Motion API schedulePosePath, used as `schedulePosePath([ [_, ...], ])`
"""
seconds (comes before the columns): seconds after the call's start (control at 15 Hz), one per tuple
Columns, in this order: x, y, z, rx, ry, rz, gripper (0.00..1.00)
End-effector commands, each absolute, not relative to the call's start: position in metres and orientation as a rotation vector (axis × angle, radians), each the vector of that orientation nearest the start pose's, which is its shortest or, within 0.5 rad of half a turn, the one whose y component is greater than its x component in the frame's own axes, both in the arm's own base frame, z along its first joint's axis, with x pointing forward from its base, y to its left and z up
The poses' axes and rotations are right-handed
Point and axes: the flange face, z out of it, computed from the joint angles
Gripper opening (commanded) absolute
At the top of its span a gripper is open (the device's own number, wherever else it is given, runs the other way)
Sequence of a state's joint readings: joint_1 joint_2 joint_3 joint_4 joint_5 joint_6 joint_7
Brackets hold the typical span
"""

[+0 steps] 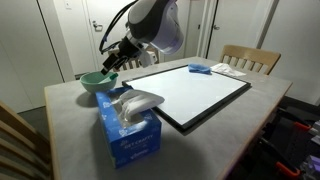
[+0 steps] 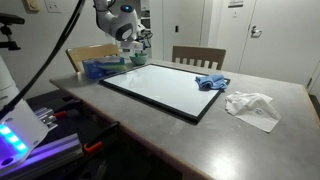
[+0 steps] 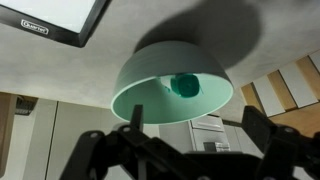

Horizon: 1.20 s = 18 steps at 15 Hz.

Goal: Use the marker in the bowl to draw a circle on the white board then put it back

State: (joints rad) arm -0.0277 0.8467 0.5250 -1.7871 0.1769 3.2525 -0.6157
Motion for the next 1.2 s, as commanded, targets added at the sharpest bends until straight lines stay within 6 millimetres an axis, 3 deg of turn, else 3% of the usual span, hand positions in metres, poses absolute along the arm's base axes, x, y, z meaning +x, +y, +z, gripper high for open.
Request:
schedulePosePath([
  [0.0, 0.653, 0.266, 0.186, -2.499, -0.826, -0.979, 1.0],
  [0.53, 0.653, 0.276, 0.167, -2.499, -0.848, -0.956, 1.0],
  [1.13, 0.659, 0.268, 0.172, -2.491, -0.828, -0.979, 1.0],
])
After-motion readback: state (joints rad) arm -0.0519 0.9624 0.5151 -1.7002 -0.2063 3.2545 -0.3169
